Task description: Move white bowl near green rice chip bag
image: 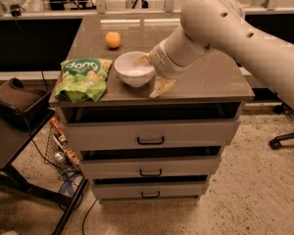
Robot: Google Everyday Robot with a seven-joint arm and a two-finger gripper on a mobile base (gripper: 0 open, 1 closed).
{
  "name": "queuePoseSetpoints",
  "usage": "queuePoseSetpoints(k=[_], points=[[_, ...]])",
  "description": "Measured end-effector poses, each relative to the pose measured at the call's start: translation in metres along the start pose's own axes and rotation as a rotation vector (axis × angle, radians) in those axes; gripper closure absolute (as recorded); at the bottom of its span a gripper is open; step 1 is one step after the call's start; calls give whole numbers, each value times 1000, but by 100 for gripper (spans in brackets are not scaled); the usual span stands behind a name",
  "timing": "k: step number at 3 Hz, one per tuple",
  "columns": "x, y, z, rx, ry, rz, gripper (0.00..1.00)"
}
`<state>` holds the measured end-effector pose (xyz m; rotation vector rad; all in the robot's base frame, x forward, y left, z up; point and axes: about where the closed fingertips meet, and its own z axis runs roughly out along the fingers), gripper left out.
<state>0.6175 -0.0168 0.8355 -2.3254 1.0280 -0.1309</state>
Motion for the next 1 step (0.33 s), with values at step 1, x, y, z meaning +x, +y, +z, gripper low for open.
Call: queuePoseSetpoints(k=[1], points=[[0,-1,-1,-1,-1,0,0]])
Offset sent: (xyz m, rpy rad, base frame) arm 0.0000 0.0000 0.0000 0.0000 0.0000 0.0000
